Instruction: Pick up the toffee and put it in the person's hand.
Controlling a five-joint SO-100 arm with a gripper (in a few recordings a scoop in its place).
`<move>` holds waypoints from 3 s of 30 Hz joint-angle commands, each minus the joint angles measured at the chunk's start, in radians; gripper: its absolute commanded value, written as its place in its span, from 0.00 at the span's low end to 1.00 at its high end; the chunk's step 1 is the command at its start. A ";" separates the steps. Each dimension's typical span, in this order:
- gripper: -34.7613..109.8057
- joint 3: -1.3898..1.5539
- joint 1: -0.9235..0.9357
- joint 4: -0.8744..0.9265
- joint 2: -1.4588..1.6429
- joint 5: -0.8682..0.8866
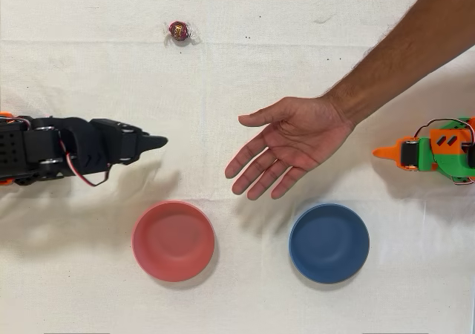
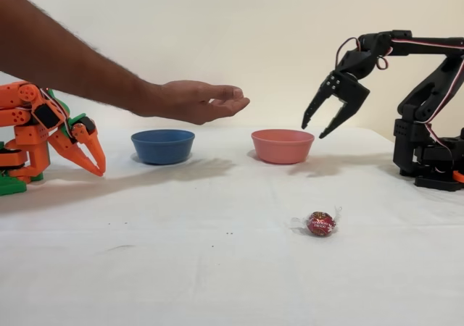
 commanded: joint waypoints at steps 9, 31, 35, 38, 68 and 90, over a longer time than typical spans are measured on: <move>0.38 -0.258 -0.049 -0.066 -0.213 -0.034; 0.41 -0.635 -0.252 -0.071 -0.707 -0.071; 0.42 -0.644 -0.307 -0.067 -0.727 -0.092; 0.43 -0.624 -0.337 -0.066 -0.730 -0.112; 0.45 -0.776 -0.541 -0.097 -0.946 -0.055; 0.44 -0.704 -0.589 -0.143 -1.005 -0.037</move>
